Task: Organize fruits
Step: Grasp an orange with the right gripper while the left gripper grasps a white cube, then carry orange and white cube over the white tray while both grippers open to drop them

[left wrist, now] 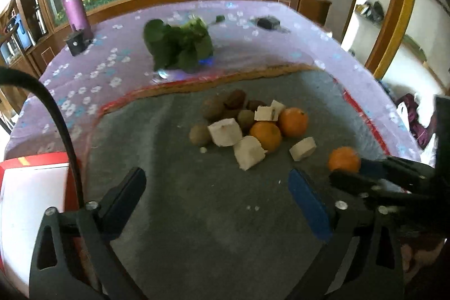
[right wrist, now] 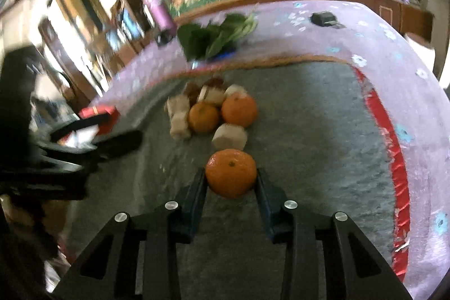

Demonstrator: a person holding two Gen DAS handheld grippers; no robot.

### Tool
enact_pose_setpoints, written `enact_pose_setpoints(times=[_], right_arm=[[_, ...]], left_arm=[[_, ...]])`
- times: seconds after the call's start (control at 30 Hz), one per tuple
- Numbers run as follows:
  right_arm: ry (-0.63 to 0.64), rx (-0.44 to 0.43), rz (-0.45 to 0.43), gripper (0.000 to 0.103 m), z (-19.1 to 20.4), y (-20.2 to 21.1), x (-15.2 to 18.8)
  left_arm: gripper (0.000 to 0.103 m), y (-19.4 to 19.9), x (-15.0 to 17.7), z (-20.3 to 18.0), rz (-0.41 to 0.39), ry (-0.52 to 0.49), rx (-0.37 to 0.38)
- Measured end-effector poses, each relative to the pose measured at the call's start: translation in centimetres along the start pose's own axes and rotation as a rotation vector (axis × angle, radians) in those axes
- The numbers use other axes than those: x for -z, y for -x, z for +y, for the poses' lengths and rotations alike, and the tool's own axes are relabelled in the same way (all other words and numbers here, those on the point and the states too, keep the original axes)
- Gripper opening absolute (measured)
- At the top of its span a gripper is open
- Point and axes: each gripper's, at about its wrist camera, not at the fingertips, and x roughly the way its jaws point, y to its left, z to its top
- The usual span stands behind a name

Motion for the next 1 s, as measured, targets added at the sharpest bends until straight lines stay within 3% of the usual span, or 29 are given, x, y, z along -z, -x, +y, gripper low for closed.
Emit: enact_pose_setpoints(times=[0.1,0.2,0.47,0.6,0.73,1.0], right_arm=[[-0.109,-0.120,-0.065,0.036,-2.4,1.3,0.0],[-0.180,-0.166,-0.102,0.036,-3.9,2.1,0.0],[-0.166,-0.169,-0.110,0.036,-3.9,2.1,-0.3],[-0.166,-0.164,-0.102,0.036,-3.9,1.7,-0.3],[-0.161,-0.165,-0.098,0.036,-3.9,1.5,-0.2],[-0.162,-0.168,-0.091,0.036,-4.0,1.2,-0.2]], left_arm=[[0.087,-1.7,-0.4,-0.9,0.043,0.002,-0.003],[0.082,-3.2,-0.6,-1.3,0.077,-0.011,-0.047],[0.070,-4.8,-1.1,-0.9,0.102,0.031,-0.044],[0.052,-4.8,-1.2,-1.3,0.090,0.038,-0.005],[0.025,-4.3,-1.0,-1.3,0.061,0.039,0.072],[0.017,-3.3,-0.3,-0.3,0.040,0.039,0.116]])
